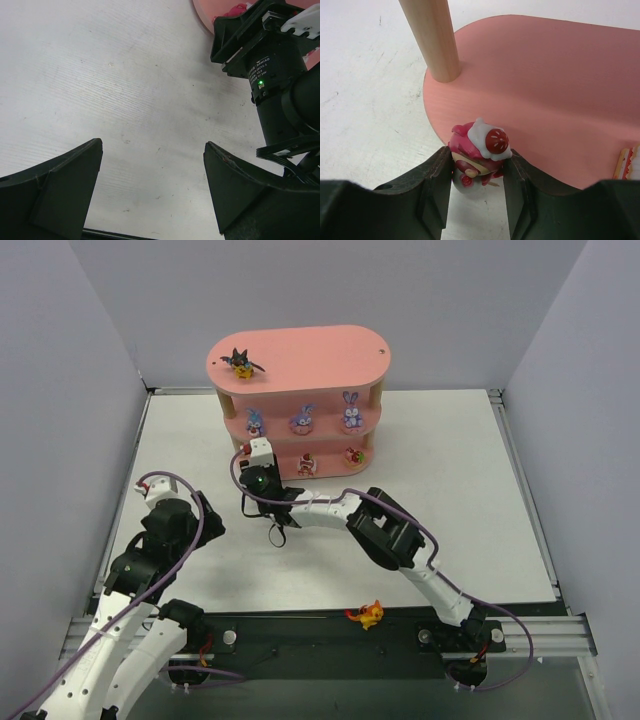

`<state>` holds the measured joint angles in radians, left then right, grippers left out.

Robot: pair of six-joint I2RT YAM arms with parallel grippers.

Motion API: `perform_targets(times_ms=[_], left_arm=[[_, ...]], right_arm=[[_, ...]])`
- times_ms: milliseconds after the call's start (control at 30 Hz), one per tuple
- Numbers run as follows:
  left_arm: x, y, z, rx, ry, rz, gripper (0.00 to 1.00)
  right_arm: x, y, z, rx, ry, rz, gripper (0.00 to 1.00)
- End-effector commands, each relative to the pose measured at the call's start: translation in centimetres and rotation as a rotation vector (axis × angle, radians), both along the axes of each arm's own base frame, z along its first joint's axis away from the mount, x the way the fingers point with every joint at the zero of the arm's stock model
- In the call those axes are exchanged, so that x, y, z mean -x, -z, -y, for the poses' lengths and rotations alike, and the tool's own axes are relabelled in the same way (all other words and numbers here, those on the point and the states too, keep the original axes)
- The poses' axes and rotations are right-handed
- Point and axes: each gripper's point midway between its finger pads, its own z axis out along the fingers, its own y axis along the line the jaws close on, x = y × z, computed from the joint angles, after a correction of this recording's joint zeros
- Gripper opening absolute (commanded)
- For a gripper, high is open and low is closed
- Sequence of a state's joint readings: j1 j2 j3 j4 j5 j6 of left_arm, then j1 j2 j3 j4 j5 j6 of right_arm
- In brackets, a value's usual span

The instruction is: Place and organize the plastic toys onto the shelf

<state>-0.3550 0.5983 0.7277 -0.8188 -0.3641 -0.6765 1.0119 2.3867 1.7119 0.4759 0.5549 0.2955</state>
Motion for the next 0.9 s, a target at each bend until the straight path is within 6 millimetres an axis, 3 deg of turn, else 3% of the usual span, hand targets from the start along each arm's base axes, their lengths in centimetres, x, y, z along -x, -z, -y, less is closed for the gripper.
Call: perform_targets(times_ms=[0, 333, 867], left_arm=[[-0.5, -1.7, 0.1, 0.009, -0.005, 0.055, 0.92], [-0.5, -1.7, 0.1, 0.007, -0.002, 0.056, 0.93], [-0.5, -1.7, 0.0, 0.004, 0.0, 0.054, 0.92]], right_arm=[[-0.7, 0.2, 0.3, 0.01, 0.059, 0.003, 0.21], [-1.1, 0.6, 0.8, 0.007, 0.091, -0.016, 0.46], [-0.1, -0.5, 0.3, -0.022, 0.046, 0.046, 0.62]])
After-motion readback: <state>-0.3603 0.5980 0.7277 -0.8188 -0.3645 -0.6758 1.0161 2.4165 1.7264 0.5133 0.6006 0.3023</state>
